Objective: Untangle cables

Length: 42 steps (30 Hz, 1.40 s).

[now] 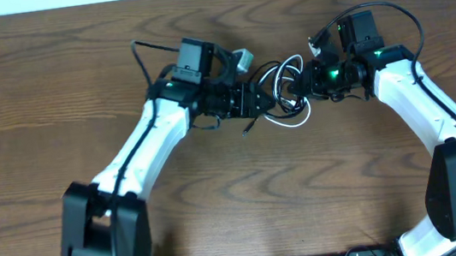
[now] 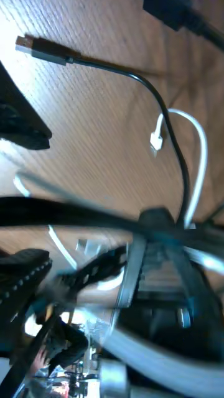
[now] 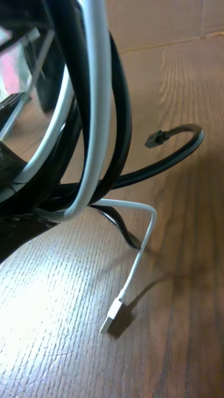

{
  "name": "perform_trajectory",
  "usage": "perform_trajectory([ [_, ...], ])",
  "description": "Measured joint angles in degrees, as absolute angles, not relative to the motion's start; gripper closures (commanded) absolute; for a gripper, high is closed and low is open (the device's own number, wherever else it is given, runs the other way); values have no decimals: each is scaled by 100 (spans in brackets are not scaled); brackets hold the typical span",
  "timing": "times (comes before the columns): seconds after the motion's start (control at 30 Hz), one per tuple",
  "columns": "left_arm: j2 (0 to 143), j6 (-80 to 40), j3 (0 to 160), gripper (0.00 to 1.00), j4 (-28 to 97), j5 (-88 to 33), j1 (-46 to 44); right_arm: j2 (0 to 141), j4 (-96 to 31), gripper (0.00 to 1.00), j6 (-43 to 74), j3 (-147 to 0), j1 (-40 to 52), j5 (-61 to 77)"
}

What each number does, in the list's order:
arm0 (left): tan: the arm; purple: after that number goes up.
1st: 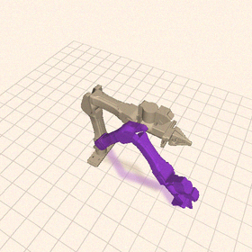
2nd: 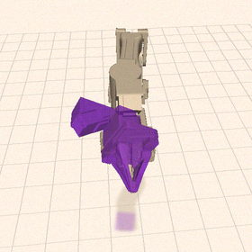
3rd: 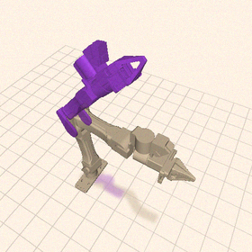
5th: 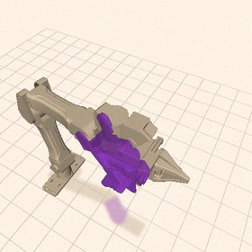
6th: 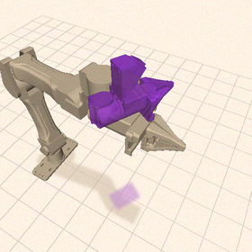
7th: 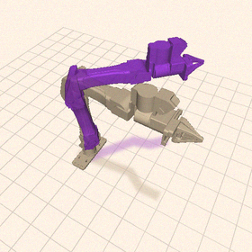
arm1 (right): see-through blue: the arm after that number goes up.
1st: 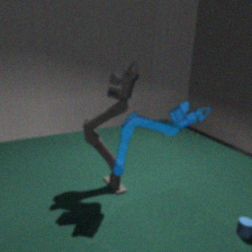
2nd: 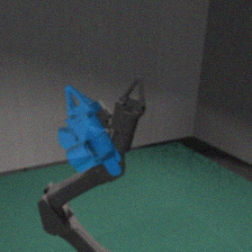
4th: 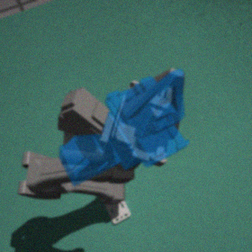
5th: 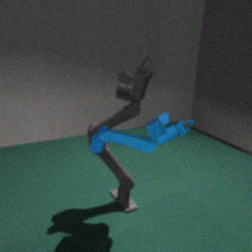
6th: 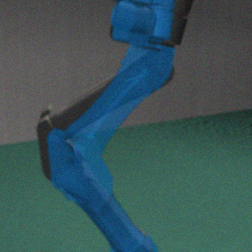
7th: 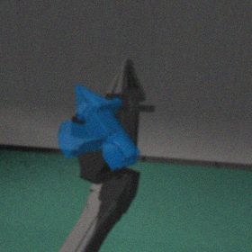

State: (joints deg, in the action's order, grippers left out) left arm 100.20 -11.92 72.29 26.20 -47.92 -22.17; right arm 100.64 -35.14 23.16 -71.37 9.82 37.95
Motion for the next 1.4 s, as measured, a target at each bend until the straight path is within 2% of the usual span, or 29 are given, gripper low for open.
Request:
perform_trajectory([
  [0.07,10215,-1181,7229,81,2486,-4792,-2241,10064,-3524,98,2316,-7137,982,3798],
  [0.1,10289,-1190,7229,90,2416,-4792,-2252,10064,-3531,98,2314,-7137,982,3795],
  [0.13,10363,-1173,7229,92,2320,-4790,-2261,10064,-3540,98,2314,-7137,982,3795],
  [0.3,10447,-1175,7229,93,1979,-4746,-2250,10064,-3824,96,2298,-7137,982,3531],
  [0.57,10077,-1352,7229,92,1951,-4755,-2115,10047,-4727,92,2613,-7142,1066,1929],
  [0.83,9437,-1466,7229,92,2182,-4724,-1704,10001,-4886,69,2727,-7153,1094,1009],
  [1.2,9336,-1520,7229,92,2261,-4781,-1693,9985,-5369,57,2853,-7161,1096,172],
  [1.4,8844,-1520,7227,93,2279,-4762,-1468,9970,-5570,40,3033,-7159,1009,-537],
])
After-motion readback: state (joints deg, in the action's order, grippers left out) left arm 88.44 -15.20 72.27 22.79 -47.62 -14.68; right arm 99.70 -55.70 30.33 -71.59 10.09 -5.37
